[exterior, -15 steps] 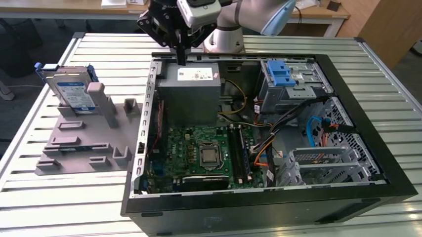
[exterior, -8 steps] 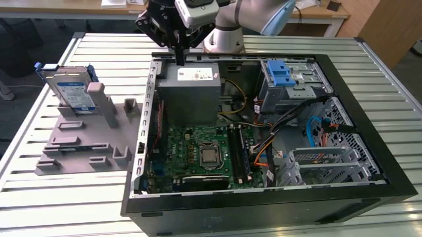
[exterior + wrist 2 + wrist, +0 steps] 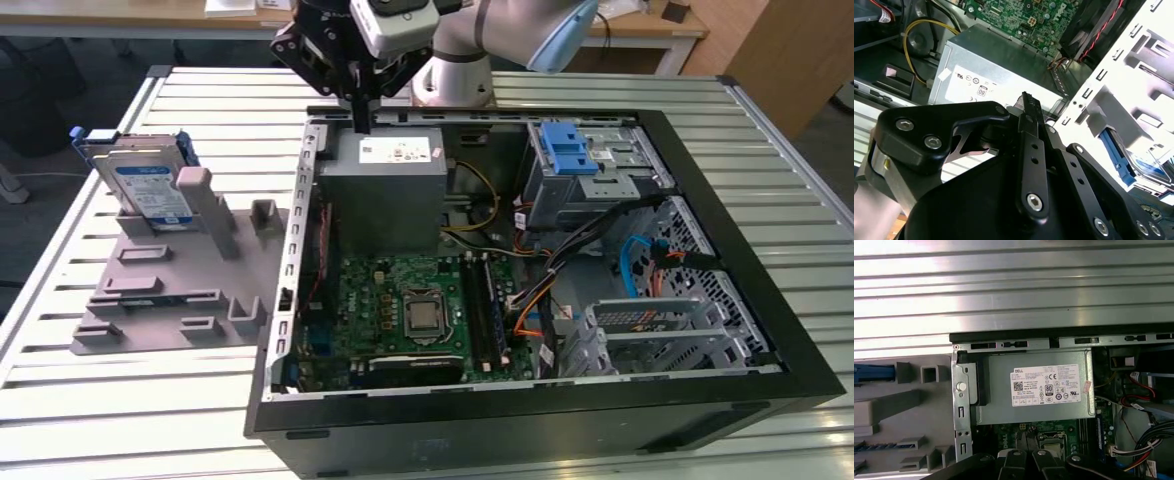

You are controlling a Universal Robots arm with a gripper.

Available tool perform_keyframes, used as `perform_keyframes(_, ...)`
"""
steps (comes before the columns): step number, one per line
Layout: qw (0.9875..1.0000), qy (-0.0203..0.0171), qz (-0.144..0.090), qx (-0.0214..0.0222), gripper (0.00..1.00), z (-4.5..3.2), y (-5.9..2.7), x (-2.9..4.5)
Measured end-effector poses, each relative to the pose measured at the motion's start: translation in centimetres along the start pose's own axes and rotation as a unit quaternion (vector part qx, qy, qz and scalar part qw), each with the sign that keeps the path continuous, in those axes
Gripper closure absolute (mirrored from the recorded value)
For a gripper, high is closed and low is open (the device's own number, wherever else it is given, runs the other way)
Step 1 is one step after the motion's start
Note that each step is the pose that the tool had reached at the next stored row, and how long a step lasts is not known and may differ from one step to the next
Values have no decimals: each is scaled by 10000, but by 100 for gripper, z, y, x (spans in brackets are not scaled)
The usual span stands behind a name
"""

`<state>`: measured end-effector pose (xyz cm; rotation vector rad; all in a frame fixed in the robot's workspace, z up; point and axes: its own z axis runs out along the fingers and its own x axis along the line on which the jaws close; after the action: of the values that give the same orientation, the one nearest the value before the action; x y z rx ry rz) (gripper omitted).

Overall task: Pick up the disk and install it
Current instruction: 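Reach for the disk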

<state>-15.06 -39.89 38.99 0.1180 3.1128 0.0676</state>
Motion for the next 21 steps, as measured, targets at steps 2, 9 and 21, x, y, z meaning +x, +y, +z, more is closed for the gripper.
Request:
perform_keyframes(2, 10000, 0, 0, 0, 89, 1, 0, 4)
perform_keyframes(9, 10000, 0, 0, 0, 89, 2, -2, 23)
perform_keyframes(21, 10000, 0, 0, 0, 89, 5, -5, 57)
